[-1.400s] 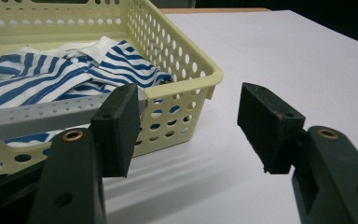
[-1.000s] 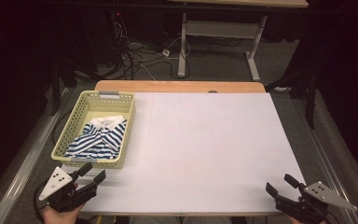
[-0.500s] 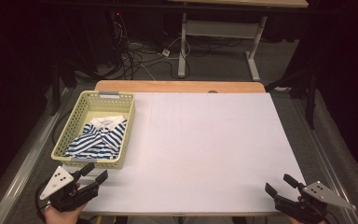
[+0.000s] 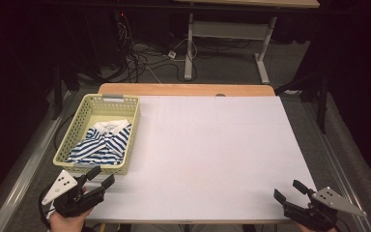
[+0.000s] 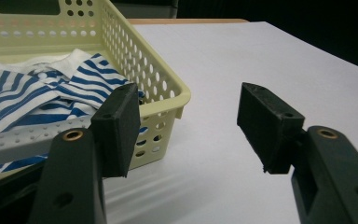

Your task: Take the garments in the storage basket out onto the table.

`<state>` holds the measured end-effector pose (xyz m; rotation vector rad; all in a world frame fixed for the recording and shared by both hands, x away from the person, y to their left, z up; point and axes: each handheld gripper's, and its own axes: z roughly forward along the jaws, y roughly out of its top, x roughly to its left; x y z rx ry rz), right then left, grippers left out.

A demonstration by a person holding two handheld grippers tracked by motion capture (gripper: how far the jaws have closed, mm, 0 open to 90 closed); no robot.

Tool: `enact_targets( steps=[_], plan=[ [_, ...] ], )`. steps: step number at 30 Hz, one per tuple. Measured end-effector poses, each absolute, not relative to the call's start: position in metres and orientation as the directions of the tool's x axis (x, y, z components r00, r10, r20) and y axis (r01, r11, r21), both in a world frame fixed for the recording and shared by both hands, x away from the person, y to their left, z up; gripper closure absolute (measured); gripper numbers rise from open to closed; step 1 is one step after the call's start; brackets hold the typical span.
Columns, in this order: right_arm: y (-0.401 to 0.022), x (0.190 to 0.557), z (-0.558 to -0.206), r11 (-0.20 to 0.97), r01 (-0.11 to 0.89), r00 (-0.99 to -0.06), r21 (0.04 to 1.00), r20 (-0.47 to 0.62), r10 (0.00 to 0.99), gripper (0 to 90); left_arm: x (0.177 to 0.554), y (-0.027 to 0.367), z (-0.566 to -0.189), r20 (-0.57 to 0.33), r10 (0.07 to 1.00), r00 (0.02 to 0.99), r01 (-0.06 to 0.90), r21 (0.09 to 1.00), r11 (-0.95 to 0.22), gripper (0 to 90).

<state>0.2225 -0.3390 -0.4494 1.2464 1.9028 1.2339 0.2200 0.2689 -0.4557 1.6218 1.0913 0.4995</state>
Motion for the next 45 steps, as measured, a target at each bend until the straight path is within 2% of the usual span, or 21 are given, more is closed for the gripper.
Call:
enact_targets(
  steps=[45],
  plan=[
    [-0.339, 0.223, -0.45, 0.156, 0.402, -0.436, 0.902, 0.039, 0.899, 23.1, 0.25, 0.24, -0.435, -0.133, 0.828, 0.545, 0.344, 0.936, -0.076, 37.4]
  ],
)
